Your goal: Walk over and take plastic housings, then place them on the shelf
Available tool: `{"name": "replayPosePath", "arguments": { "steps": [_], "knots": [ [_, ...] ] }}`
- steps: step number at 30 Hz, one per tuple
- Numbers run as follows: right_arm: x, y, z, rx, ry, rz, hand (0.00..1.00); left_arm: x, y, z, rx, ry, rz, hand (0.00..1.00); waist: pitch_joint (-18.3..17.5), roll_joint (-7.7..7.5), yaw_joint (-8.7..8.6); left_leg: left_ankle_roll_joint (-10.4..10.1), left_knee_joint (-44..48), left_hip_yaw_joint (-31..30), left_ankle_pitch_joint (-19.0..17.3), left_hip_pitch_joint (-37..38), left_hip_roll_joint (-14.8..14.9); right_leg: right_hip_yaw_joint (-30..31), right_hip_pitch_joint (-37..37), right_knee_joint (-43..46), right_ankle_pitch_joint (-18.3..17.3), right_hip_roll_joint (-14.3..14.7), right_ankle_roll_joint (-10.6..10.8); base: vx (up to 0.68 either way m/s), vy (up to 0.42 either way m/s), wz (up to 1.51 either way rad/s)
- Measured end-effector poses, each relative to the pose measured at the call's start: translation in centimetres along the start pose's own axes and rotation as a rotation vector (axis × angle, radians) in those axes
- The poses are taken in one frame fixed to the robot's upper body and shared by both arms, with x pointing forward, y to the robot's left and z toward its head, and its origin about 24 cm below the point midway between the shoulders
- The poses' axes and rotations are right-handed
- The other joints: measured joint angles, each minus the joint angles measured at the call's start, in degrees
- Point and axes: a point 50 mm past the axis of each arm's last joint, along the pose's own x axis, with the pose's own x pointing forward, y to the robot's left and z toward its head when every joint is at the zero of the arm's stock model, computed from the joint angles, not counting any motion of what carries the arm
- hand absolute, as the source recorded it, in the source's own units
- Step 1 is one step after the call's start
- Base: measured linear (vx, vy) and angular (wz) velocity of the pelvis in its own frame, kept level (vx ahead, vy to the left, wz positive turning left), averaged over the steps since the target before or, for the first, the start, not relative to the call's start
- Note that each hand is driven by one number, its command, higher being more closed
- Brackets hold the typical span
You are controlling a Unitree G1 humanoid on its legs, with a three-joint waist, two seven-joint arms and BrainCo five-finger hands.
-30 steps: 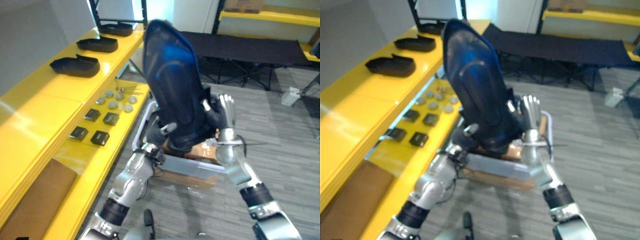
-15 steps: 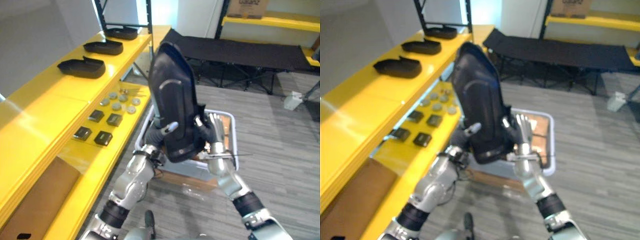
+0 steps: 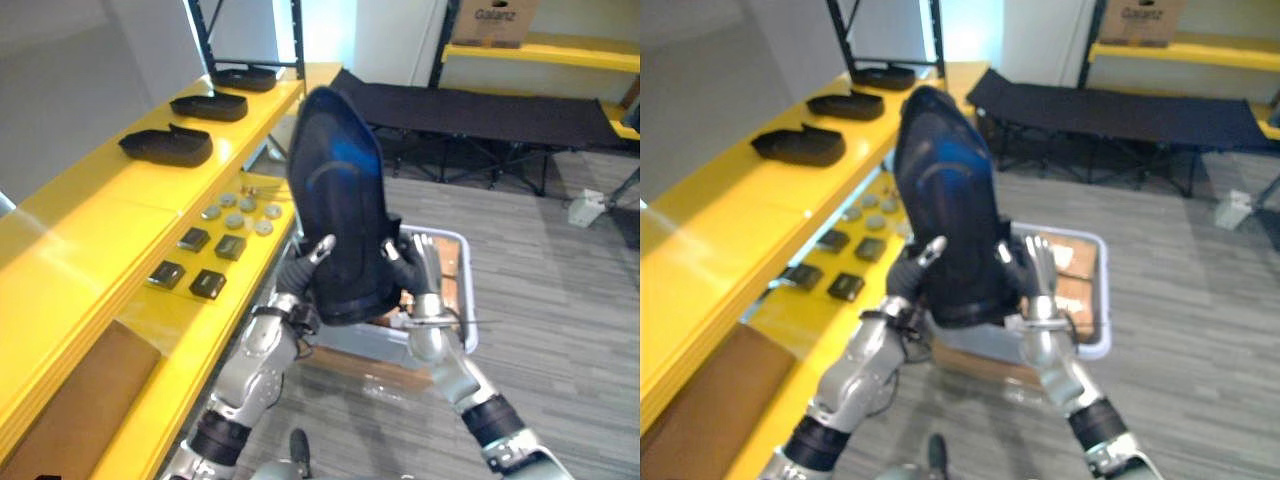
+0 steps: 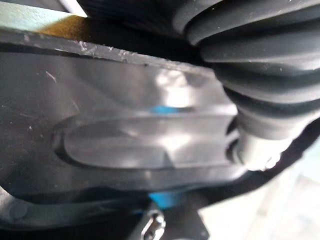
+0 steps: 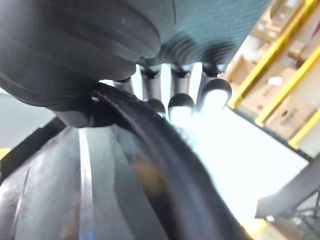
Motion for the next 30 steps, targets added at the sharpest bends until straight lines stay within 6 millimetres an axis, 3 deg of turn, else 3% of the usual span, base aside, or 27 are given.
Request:
{"name": "replayPosePath", "arguments": {
  "steps": [3,4,10,17,20,24,26,30],
  "knots": [
    [-0.1,0.1,0.2,0.006,-0.009,-0.011,1.0,-0.3,0.2,0.0,0.002,-0.014,0.007,1.0,0.0,-0.02,0.03,-0.2,0.0,0.5,-0.1,0.5,0.0,0.6,0.1,0.1,0.0,-0.1,0.0,0.0,0.0,-0.08],
    [-0.1,0.1,0.3,0.008,-0.011,-0.013,0.0,-0.4,0.3,0.1,0.008,-0.018,0.007,1.0,0.0,-0.02,0.03,-0.2,0.0,0.6,-0.1,0.6,0.0,0.7,0.1,0.1,0.0,-0.1,0.0,0.0,-0.002,-0.08],
    [0.2,-0.5,2.2,0.148,-0.068,-0.051,0.0,-1.1,0.1,1.0,0.0,-0.083,-0.005,1.0,0.0,-0.06,0.02,-0.3,0.0,0.7,-0.2,0.7,0.1,0.7,0.1,0.2,0.0,0.0,0.1,0.0,0.0,-0.01],
    [0.1,-0.4,3.1,0.392,-0.019,-0.016,0.0,-2.4,0.9,-0.1,0.008,-0.054,0.063,1.0,-0.1,-0.17,-0.02,-0.3,0.0,0.7,-0.2,0.6,0.1,0.8,0.2,-0.1,0.0,0.0,0.1,0.0,0.0,0.0],
    [0.0,-1.7,4.7,0.607,-0.035,-0.069,0.0,-3.1,1.3,-0.7,0.09,-0.05,0.12,1.0,-0.3,-0.45,0.03,-0.3,0.0,0.7,-0.2,0.5,0.1,0.8,0.3,-0.3,0.1,0.0,0.1,0.0,0.0,0.0],
    [-0.2,-3.3,5.7,0.755,-0.096,-0.109,0.0,-3.4,1.5,-0.5,0.189,-0.103,0.208,1.0,-0.6,-1.02,-0.12,-0.3,0.0,0.9,-0.2,0.6,0.2,0.9,0.3,-0.5,0.2,0.1,0.1,0.0,-0.002,-0.02],
    [-0.1,-5.2,6.1,0.921,-0.161,-0.158,0.0,-3.8,2.9,-0.3,0.251,-0.13,0.328,1.0,-0.6,-1.0,-0.43,-0.3,0.0,1.1,-0.3,0.7,0.3,1.1,0.3,-0.5,0.2,0.1,0.1,0.01,-0.009,-0.05],
    [-1.0,-10.8,4.3,1.175,-0.298,-0.296,0.0,-7.1,8.9,0.2,0.357,-0.136,0.715,1.0,-0.7,-1.08,-1.01,-0.5,0.0,1.3,-0.6,0.8,0.7,1.4,0.3,-0.7,0.2,0.6,0.1,0.01,-0.005,-0.02]
  ]
}}
